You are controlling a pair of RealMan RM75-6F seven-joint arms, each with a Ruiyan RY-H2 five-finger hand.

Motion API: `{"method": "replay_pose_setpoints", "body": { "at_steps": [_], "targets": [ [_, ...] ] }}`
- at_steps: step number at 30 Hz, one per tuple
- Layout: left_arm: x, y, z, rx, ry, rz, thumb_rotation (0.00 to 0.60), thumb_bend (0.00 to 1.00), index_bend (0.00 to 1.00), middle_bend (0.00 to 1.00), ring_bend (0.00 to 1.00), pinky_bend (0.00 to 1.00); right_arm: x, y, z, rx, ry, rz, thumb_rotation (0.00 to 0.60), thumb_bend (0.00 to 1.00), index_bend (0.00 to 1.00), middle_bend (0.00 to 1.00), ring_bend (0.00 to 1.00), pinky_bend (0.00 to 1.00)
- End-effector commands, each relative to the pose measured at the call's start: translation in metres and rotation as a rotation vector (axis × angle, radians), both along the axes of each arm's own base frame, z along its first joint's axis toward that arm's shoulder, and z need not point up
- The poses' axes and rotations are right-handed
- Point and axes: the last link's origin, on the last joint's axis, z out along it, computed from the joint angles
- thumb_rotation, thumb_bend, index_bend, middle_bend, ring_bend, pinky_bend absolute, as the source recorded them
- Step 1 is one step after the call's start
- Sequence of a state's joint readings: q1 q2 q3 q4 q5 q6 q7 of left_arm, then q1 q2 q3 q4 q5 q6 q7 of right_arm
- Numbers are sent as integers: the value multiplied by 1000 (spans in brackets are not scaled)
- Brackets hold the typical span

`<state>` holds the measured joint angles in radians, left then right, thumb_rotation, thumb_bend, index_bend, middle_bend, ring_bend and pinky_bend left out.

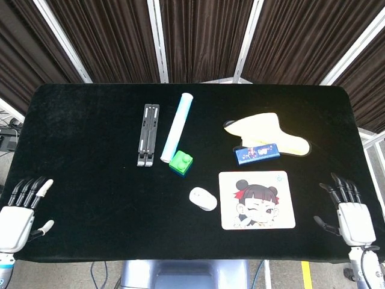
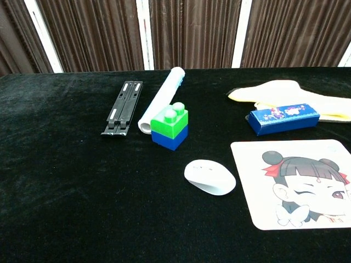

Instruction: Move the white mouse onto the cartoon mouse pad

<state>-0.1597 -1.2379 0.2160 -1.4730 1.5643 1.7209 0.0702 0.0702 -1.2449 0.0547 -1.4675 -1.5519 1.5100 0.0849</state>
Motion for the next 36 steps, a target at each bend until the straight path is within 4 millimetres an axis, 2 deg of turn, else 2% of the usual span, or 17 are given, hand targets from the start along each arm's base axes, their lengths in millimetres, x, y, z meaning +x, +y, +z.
{"method": "replay_pose_setpoints", "body": {
  "at_steps": [1, 6, 9, 14, 22, 26, 36],
  "targets": [
    [0, 1, 2, 9, -13, -3, 600, 188, 21, 0, 0, 0, 23, -6, -5, 8, -47, 46, 600, 106, 178, 0, 0, 0],
    [0, 2, 4, 0, -33, 5, 600, 188, 21, 0, 0, 0, 61, -15, -28, 113, -72, 59, 600, 18, 101, 0, 0, 0],
    [-1, 2, 4, -9, -30, 0, 600, 188, 20, 0, 0, 0, 87, -26, -46, 165, -84, 51, 600, 16, 70, 0, 0, 0],
    [-3, 0, 8, -5, -41, -3, 600, 187, 14, 0, 0, 0, 120, -43, -77, 218, -118, 53, 600, 19, 54, 0, 0, 0],
    [-9, -2, 16, 13, -51, 11, 600, 187, 5, 0, 0, 0, 161, -54, -119, 242, -156, 54, 600, 36, 54, 0, 0, 0],
    [-14, -2, 18, 17, -57, 23, 600, 187, 1, 0, 0, 0, 174, -56, -135, 250, -162, 44, 600, 36, 54, 0, 0, 0],
    [-23, -3, 22, 20, -65, 44, 600, 187, 1, 0, 0, 0, 185, -58, -168, 272, -200, -20, 600, 53, 105, 0, 0, 0]
  ]
}}
